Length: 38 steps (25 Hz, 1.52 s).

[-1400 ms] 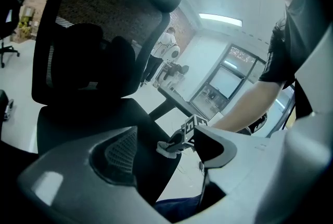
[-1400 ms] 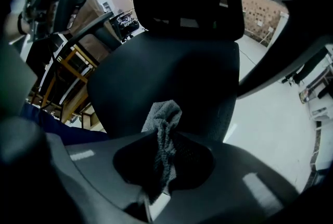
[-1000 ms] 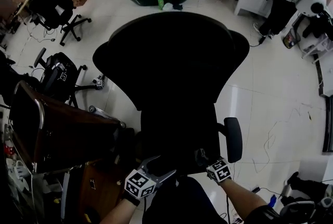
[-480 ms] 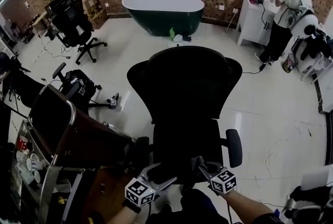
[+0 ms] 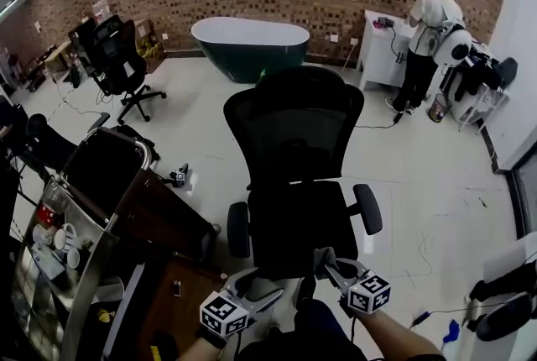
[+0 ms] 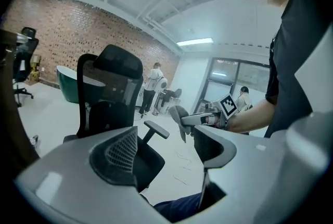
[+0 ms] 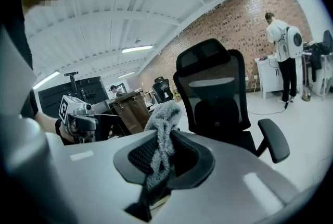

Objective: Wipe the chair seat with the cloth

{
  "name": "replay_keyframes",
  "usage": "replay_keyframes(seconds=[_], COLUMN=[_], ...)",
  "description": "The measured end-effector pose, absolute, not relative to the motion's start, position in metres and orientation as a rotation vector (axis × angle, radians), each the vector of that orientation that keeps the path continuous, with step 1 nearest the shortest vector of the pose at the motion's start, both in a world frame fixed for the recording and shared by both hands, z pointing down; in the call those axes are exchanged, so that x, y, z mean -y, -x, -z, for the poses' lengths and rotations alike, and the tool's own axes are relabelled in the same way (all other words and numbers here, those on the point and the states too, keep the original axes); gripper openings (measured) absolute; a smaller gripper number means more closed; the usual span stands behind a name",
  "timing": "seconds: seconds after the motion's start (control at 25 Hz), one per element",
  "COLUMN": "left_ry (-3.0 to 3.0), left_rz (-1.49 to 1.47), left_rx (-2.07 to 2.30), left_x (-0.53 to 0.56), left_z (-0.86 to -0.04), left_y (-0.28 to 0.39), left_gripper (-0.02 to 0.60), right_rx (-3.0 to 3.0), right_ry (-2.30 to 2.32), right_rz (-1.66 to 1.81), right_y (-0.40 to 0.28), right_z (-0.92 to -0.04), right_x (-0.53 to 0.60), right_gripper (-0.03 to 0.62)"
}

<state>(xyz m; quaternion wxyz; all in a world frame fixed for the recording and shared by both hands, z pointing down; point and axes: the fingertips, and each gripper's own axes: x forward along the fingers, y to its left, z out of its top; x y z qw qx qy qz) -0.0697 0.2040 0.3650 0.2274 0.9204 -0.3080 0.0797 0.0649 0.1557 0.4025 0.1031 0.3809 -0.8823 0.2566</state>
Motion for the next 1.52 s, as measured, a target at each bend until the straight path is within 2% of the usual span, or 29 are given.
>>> replay_keyframes(seconds=[0.24, 0.48, 1.0, 1.52], left_ry=[-2.556, -2.587, -2.579, -2.579], left_rz=[-0.197, -0.161, -0.096, -0.071], left_rx=[0.796, 0.792, 0.908, 1.005], left_x=[-0.284, -0.320, -0.350, -0.376], left_z=[-0.345, -0.326, -0.304, -0.298], left_y=[0.074, 0.065, 0.006, -0.018], left_gripper=[0.364, 0.364, 0.364, 0.364], right_rx=[2.590, 2.590, 2.722, 2.763], right_ry=[-1.237, -1.239, -1.153, -1.117], right_rz=[-0.755, -0.735, -0.608, -0.546], right_y=[-0.079, -0.093, -0.146, -0.184], right_z=[-0.368, -0.355, -0.303, -0.302], right_x=[-0.248, -0.305, -0.333, -0.349], right_gripper=[0.044, 0.044, 0.044, 0.044])
